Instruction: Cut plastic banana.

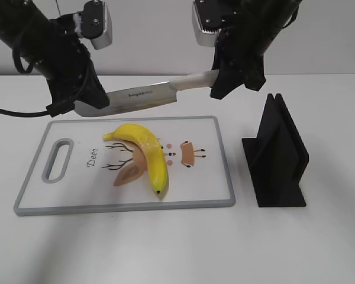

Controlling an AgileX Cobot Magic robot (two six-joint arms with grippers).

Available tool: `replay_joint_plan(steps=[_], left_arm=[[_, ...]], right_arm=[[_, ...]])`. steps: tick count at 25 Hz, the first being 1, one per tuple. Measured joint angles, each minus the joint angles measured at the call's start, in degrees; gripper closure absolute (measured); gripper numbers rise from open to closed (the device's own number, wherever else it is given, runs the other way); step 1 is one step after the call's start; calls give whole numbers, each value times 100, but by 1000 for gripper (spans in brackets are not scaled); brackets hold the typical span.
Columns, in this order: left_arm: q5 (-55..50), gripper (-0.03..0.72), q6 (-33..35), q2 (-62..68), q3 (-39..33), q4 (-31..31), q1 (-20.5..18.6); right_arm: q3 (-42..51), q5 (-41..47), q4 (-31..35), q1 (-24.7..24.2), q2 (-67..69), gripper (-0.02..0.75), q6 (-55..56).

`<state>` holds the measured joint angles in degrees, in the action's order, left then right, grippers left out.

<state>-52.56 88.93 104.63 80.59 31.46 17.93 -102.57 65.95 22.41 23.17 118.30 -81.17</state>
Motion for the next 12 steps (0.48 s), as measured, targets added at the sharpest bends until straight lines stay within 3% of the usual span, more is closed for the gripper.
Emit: replay_joint_plan(steps=[12], left_arm=[[189, 699, -252, 565, 5, -57, 175]], right_arm=[[0, 71, -370, 0, 400, 568, 281]])
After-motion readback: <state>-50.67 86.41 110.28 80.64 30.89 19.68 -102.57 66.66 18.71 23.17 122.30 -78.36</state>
